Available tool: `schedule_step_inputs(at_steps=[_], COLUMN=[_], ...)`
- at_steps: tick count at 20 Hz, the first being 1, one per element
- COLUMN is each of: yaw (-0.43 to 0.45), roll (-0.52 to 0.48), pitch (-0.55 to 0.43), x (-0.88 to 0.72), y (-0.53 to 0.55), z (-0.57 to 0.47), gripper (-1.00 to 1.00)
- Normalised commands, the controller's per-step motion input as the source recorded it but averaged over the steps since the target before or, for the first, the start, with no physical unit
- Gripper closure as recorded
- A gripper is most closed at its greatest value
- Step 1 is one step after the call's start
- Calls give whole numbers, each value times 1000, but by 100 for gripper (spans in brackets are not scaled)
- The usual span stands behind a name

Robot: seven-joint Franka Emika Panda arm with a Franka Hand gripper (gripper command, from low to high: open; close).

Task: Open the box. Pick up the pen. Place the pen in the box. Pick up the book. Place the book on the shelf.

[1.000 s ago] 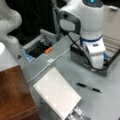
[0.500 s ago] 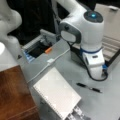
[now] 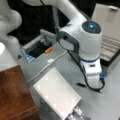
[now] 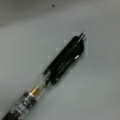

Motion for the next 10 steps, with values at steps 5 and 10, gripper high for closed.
schedule_step_inputs(at_steps=[5, 10], yaw=[116, 163], roll=[-121, -146], pitch=[-85, -167], x=[111, 99], y=[-62, -44], z=[-206, -146], gripper=[-100, -100])
